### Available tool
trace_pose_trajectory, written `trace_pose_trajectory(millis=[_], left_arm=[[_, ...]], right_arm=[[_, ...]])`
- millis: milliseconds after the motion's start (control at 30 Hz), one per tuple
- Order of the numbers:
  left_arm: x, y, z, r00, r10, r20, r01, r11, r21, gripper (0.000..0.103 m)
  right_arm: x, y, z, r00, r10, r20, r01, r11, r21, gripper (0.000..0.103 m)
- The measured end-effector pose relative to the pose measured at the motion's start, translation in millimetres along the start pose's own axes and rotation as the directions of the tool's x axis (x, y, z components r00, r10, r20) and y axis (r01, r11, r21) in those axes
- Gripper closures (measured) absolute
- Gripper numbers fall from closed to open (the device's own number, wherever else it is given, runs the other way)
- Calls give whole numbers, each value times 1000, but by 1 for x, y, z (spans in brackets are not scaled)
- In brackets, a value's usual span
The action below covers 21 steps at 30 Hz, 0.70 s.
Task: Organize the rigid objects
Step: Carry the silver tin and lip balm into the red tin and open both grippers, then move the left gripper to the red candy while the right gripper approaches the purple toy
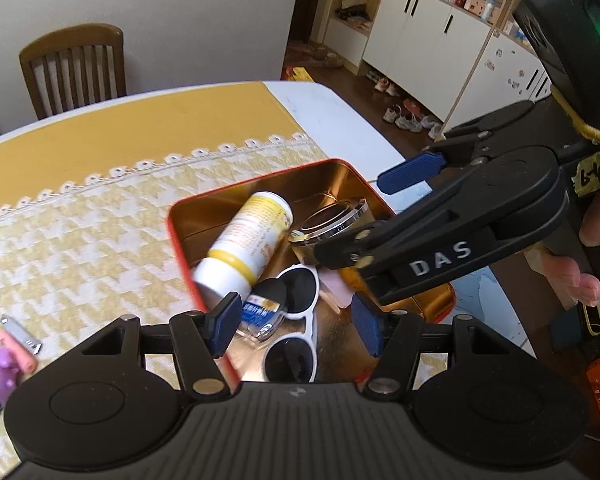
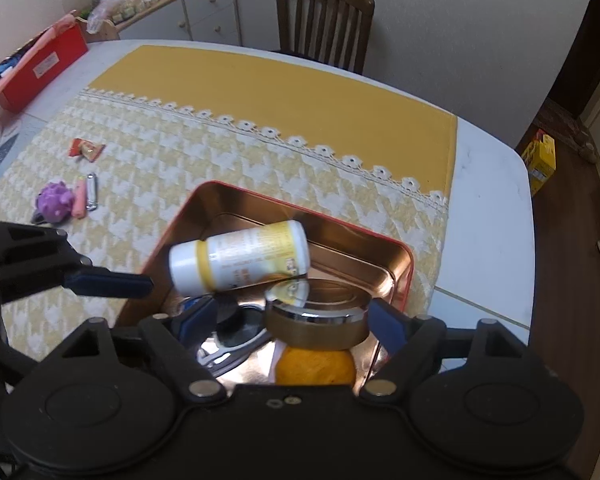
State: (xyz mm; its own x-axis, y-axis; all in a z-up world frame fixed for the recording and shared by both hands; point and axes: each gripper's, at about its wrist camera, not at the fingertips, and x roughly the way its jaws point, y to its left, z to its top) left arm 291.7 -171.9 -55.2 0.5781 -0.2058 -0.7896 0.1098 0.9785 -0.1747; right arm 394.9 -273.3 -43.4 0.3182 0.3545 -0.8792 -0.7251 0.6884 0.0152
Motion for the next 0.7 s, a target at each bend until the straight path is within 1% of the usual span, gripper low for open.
trace_pose_trajectory(millis=[100, 300, 400, 500, 567, 633, 700], left_arm=[[-16, 6, -5, 1000, 1, 18, -1, 1000, -5, 43], [-47, 25, -17, 998, 15, 55, -14, 1000, -9, 43], [-62, 41, -26, 997, 25, 74, -24, 1000, -13, 33], [-77, 58, -35, 994, 52, 97, -52, 999, -9, 30], [-86, 72, -41, 992, 73, 106, -72, 997, -15, 27], [-96, 87, -47, 988, 92, 123, -90, 996, -23, 23], [-105, 104, -53, 986, 108, 131, -105, 994, -33, 22]], right_arm=[[-11, 7, -2, 1000, 9, 16, -9, 1000, -7, 20], [-36, 25, -2, 997, 28, 65, -28, 1000, -8, 15], [-43, 39, -1, 996, 36, 81, -35, 999, -16, 13], [-46, 57, 1, 995, 50, 85, -48, 999, -26, 9], [-45, 71, 3, 995, 52, 84, -49, 998, -38, 8], [-43, 85, 4, 995, 59, 81, -56, 997, -45, 4], [-39, 101, 6, 995, 68, 74, -64, 996, -60, 3]])
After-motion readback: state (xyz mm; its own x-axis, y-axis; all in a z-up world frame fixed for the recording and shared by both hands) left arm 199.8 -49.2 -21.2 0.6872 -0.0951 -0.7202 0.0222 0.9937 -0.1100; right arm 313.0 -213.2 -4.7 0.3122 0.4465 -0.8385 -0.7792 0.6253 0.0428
